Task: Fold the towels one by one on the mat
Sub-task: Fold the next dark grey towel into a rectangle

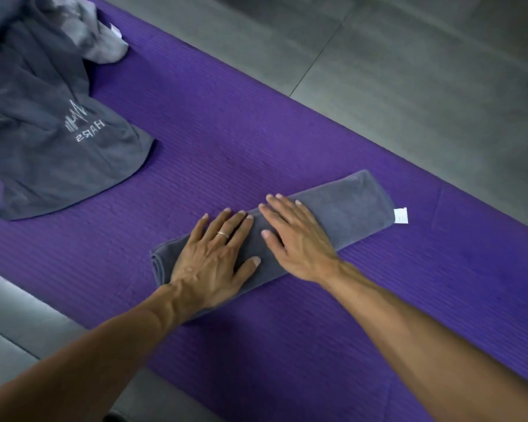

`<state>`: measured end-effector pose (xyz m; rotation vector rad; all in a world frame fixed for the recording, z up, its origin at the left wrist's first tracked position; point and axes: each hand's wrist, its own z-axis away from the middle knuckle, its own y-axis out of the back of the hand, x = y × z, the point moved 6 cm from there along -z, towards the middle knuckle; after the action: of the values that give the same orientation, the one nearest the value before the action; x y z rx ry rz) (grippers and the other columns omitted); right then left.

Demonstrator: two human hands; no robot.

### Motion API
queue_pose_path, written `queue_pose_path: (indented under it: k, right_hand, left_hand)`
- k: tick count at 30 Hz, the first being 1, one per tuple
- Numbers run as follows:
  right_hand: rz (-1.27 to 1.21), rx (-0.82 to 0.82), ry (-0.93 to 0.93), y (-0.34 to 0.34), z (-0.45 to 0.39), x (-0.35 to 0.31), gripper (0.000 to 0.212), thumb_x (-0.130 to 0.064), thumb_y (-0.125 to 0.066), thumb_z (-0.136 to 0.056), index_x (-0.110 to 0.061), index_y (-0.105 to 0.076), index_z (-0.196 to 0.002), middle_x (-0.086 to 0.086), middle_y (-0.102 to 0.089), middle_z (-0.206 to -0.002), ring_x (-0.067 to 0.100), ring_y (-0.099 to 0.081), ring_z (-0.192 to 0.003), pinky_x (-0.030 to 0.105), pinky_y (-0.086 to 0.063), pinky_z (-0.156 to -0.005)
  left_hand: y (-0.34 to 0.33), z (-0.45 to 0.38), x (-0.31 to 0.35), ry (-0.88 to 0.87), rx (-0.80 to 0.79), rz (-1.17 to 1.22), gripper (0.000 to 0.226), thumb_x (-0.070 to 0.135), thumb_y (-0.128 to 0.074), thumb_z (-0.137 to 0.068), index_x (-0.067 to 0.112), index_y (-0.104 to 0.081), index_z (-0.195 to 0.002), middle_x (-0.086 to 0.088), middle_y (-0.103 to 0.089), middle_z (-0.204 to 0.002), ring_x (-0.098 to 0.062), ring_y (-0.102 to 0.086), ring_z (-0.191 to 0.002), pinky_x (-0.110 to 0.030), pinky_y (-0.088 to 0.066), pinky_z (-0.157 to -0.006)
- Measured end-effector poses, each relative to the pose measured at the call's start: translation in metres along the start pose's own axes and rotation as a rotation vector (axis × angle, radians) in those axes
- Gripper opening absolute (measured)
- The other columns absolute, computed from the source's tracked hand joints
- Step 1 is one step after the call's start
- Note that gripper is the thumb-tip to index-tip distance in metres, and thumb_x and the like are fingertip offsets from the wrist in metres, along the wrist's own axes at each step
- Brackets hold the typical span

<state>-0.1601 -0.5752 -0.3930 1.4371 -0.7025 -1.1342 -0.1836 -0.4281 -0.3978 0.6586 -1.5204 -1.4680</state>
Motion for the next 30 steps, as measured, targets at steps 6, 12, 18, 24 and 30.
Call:
queue_pose_path:
  k: [6, 12, 18, 24, 30]
  right_hand:
    - [0.305, -0.12, -0.196, 0.029, 0.028, 0.135, 0.071, -0.061, -0.006, -0.095, -0.024, -0.014, -0.155, 0.0, -0.011, -0.163, 0.017, -0.005, -0.15, 0.047, -0.007, -0.121]
    - [0.247, -0.004, -0.163, 0.02, 0.018, 0.089, 0.061, -0.045, -0.022, -0.098, -0.015, -0.029, -0.151, 0.006, -0.024, -0.159, 0.024, -0.013, -0.149, 0.049, -0.003, -0.12]
    - [0.354, -0.137, -0.435, 0.034, 0.032, 0.14, 0.069, -0.061, -0.01, -0.095, -0.026, -0.012, -0.155, -0.001, -0.009, -0.163, 0.025, -0.002, -0.15, 0.054, 0.0, -0.118]
    - [0.217, 0.018, -0.293, 0.036, 0.012, 0.038, 0.065, -0.046, -0.023, -0.094, -0.01, -0.041, -0.145, 0.013, -0.027, -0.157, 0.031, -0.016, -0.148, 0.053, -0.014, -0.118]
    - [0.082, 0.038, -0.166, 0.015, 0.012, -0.043, 0.052, -0.04, -0.039, -0.095, -0.01, -0.052, -0.135, 0.013, -0.038, -0.151, 0.03, -0.028, -0.144, 0.05, -0.031, -0.113]
  left_hand:
    - [-0.004, -0.003, -0.002, 0.006, -0.04, -0.017, 0.082, 0.07, -0.029, -0.087, 0.019, -0.029, -0.151, -0.005, -0.037, -0.153, -0.027, -0.03, -0.142, -0.05, -0.024, -0.116]
    - [-0.006, -0.004, -0.006, -0.014, -0.014, 0.008, 0.084, 0.07, -0.035, -0.084, 0.018, -0.032, -0.15, -0.005, -0.038, -0.152, -0.027, -0.032, -0.141, -0.049, -0.026, -0.114]
    - [-0.006, -0.001, -0.006, -0.078, -0.012, -0.006, 0.088, 0.073, -0.032, -0.084, 0.017, -0.025, -0.152, -0.007, -0.029, -0.156, -0.027, -0.025, -0.145, -0.049, -0.022, -0.117]
    - [-0.005, 0.03, -0.008, -0.303, -0.034, -0.068, 0.098, 0.074, -0.04, -0.08, 0.01, -0.023, -0.152, -0.01, -0.015, -0.16, -0.029, -0.007, -0.149, -0.056, -0.014, -0.117]
    - [0.013, 0.08, -0.033, -0.478, 0.139, 0.009, 0.056, 0.036, -0.056, -0.076, 0.006, -0.06, -0.123, -0.016, -0.057, -0.128, -0.034, -0.05, -0.127, -0.047, -0.042, -0.106]
